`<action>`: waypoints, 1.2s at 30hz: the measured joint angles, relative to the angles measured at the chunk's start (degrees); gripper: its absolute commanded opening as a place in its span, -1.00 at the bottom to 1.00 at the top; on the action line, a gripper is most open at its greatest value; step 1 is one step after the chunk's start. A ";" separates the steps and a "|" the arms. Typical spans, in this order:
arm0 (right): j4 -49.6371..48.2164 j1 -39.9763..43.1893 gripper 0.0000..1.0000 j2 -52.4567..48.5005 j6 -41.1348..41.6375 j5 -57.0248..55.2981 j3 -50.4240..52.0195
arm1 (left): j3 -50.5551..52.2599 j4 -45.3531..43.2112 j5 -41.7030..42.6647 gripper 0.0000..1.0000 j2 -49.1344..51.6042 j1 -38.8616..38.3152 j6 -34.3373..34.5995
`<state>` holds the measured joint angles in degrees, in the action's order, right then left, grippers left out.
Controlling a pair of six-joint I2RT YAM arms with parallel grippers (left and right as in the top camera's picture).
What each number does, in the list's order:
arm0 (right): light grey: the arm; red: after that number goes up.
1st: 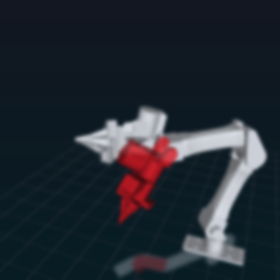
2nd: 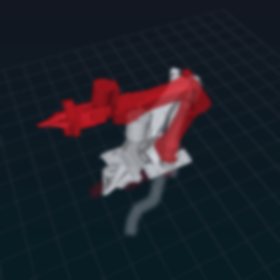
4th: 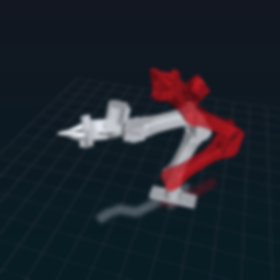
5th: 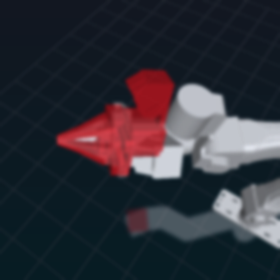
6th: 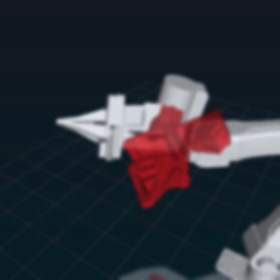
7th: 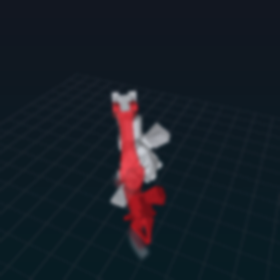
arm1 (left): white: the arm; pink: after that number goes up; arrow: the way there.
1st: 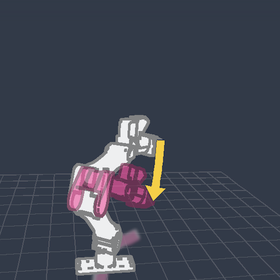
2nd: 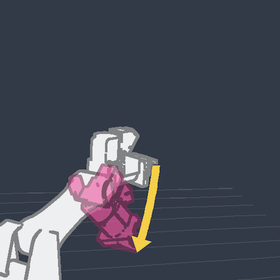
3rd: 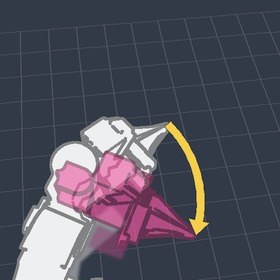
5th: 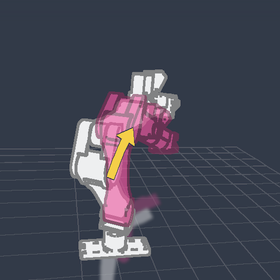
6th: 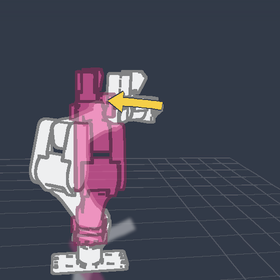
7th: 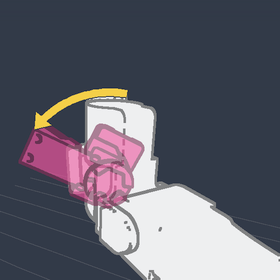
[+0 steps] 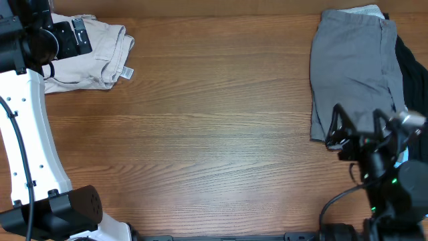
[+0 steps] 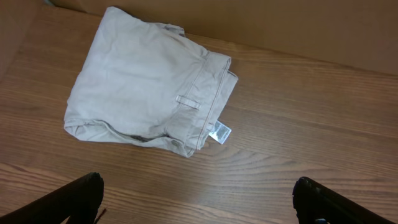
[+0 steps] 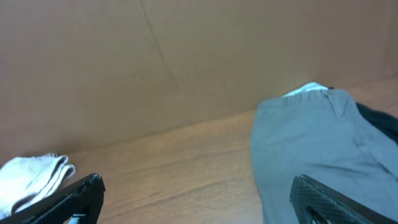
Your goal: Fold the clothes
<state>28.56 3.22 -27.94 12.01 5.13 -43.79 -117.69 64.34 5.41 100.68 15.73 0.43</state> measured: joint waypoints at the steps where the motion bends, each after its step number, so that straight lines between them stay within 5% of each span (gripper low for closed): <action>1: -1.29 0.00 1.00 1.38 -0.02 0.20 2.21 | 0.00 0.00 0.00 1.00 0.00 0.00 0.00; 14: -15.65 0.02 1.00 20.28 -0.02 3.58 30.86 | 0.00 0.00 0.00 1.00 0.00 0.00 -0.02; 36: -16.06 0.00 1.00 27.10 -0.02 3.65 39.76 | 0.00 0.02 0.00 1.00 0.00 0.00 0.00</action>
<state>12.49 3.22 -0.84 11.99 8.78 -4.03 -117.69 64.36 5.41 100.68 15.73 0.43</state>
